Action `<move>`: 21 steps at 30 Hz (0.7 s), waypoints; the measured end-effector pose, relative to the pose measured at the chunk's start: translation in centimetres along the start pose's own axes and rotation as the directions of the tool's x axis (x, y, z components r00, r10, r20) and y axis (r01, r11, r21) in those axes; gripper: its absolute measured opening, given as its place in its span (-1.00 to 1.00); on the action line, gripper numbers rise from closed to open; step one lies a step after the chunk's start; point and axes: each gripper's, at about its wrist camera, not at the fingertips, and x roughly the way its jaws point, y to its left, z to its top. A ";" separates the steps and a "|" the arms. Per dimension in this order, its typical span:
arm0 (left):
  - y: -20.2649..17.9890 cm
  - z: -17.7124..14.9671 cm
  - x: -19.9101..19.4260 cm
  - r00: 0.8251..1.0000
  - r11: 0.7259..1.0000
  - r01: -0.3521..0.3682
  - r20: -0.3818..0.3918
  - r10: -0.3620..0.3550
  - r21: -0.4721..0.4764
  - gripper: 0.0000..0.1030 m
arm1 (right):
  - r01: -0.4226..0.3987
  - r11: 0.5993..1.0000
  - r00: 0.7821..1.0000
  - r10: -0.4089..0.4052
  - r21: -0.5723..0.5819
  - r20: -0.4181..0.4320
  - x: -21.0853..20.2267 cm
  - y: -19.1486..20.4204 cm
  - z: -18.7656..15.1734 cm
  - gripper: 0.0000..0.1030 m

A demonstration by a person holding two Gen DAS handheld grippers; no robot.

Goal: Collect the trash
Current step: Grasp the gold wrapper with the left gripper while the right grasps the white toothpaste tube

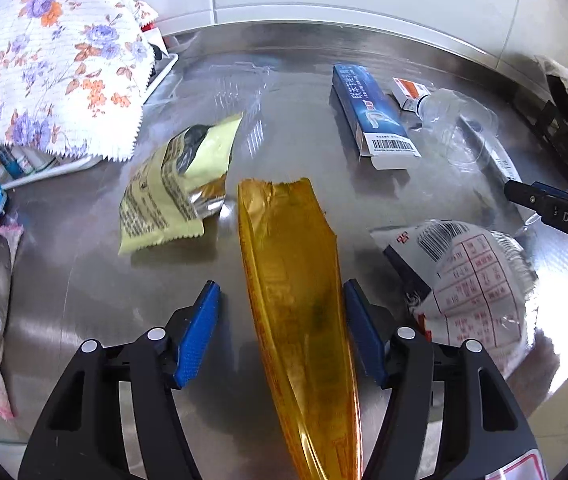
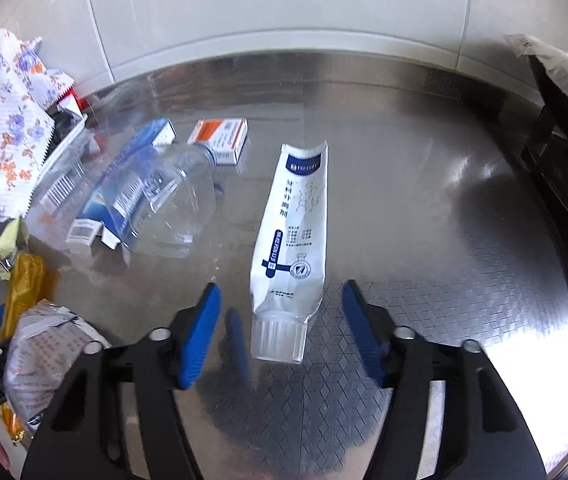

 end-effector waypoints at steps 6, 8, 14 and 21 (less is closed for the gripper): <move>-0.1 0.5 0.1 1.000 1.000 0.004 0.005 -0.004 0.013 -0.08 | 0.010 1.000 1.000 -0.010 0.000 -0.001 0.3 0.0 0.1 -0.25; -0.1 0.6 0.2 1.000 1.000 0.005 0.006 -0.005 0.016 -0.19 | 0.013 1.000 1.000 -0.013 -0.002 -0.001 0.3 -0.1 0.1 -0.26; 0.0 0.8 0.0 1.000 1.000 0.013 0.010 -0.014 0.016 -0.59 | 0.013 1.000 1.000 -0.013 -0.004 0.002 0.0 0.2 0.1 -0.26; -0.1 0.7 -1.0 0.999 0.999 0.035 0.027 -0.036 0.027 -0.92 | 0.003 1.000 1.000 -0.003 -0.001 0.021 -1.3 0.6 0.0 -0.26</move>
